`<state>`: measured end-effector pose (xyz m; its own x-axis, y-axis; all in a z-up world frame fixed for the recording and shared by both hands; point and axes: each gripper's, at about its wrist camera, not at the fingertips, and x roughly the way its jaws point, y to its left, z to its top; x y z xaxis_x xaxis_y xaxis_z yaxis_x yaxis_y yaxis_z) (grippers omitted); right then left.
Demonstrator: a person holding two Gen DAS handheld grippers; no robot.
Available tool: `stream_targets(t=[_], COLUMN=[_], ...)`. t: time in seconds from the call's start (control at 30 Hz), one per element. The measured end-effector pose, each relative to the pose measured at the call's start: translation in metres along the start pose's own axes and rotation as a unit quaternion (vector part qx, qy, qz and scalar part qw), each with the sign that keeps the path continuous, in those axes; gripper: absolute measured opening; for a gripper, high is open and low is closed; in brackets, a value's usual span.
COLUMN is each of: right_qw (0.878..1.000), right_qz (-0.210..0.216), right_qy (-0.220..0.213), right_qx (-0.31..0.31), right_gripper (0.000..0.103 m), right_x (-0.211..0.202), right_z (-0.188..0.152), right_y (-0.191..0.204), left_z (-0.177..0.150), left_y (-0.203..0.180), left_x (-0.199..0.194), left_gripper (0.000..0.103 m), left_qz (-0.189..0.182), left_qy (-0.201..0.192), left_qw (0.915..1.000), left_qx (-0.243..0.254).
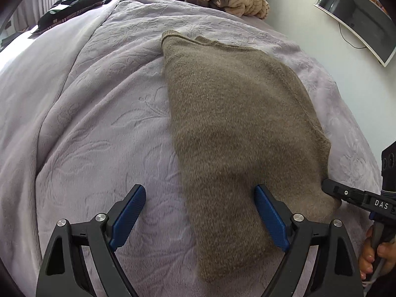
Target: Fold small clothes
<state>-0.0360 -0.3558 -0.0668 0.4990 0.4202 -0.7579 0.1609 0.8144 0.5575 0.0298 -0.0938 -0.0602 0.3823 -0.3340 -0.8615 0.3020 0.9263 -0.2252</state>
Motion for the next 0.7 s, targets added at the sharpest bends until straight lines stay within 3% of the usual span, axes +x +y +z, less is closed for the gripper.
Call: stream_targets(t=[0.17, 0.33, 0.7], right_qw=[1.000, 0.998, 1.000], right_qz=[-0.013, -0.050, -0.001], right_qy=[-0.015, -0.016, -0.019], right_qx=[0.005, -0.045, 0.001], right_gripper=[0.001, 0.005, 0.005], right_x=[-0.011, -0.011, -0.019], right_z=[-0.003, -0.001, -0.008], right_y=[0.005, 0.027, 0.002], left_z=[-0.003, -0.003, -0.004], left_y=[-0.003, -0.006, -0.011], left_x=[-0.003, -0.004, -0.004], left_gripper=[0.090, 0.090, 0.090], left_qz=[0.012, 0.022, 0.034], left_qy=[0.001, 0.000, 0.001], left_qw=[0.9999, 0.9998, 0.9993], left_qx=[0.005, 0.006, 0.016])
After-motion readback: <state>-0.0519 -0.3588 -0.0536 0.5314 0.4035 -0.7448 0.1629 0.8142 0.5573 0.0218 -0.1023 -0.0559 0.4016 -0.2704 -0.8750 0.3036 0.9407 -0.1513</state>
